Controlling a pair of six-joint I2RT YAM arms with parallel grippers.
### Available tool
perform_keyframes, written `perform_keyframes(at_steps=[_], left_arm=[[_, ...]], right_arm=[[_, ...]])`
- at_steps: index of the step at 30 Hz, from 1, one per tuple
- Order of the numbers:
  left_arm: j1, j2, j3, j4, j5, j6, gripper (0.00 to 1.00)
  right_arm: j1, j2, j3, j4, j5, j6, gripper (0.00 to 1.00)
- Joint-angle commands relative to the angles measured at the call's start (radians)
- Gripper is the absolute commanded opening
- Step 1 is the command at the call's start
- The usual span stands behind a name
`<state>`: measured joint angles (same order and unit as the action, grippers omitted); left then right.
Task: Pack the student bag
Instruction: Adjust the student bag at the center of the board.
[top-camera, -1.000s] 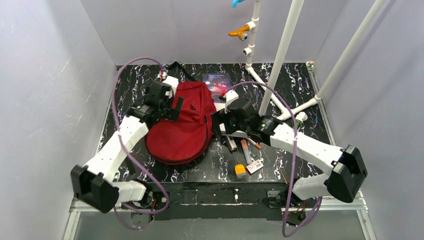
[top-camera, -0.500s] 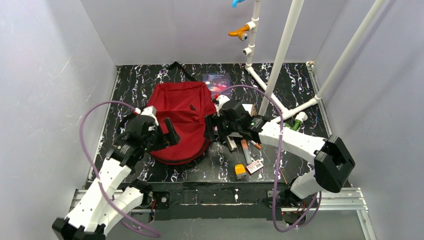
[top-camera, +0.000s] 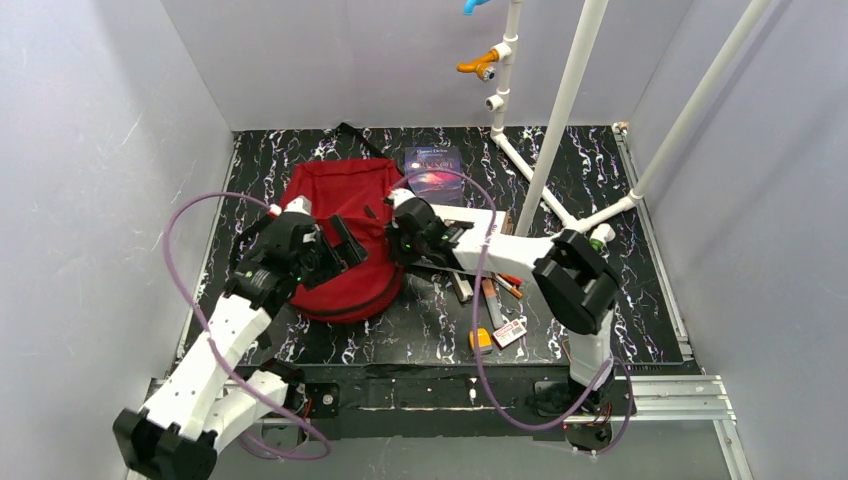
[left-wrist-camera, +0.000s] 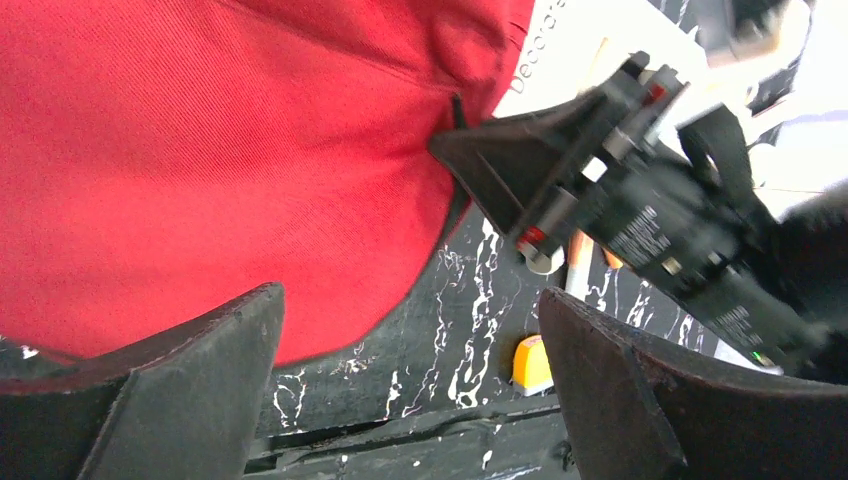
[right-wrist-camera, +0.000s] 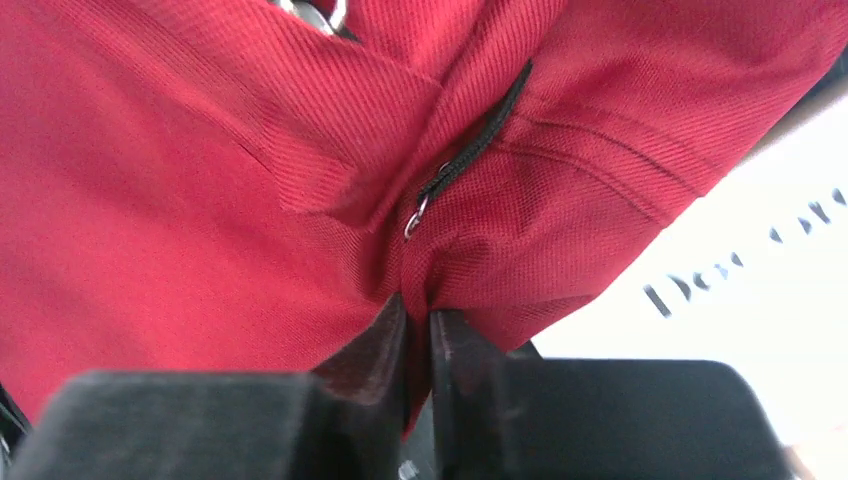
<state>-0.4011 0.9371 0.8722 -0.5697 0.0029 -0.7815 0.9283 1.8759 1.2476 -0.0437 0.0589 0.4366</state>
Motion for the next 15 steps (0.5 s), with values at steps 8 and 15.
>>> perform_keyframes(at_steps=[8,15], left_arm=[[0.006,-0.331,0.086,-0.367,-0.109,0.053,0.98],[0.006,-0.285,0.058,-0.309,-0.006,0.085,0.98]], right_arm=[[0.074,0.131,0.29,0.16,-0.051,-0.072,0.04],[0.028,0.037,-0.028,0.23,-0.088,-0.063,0.2]])
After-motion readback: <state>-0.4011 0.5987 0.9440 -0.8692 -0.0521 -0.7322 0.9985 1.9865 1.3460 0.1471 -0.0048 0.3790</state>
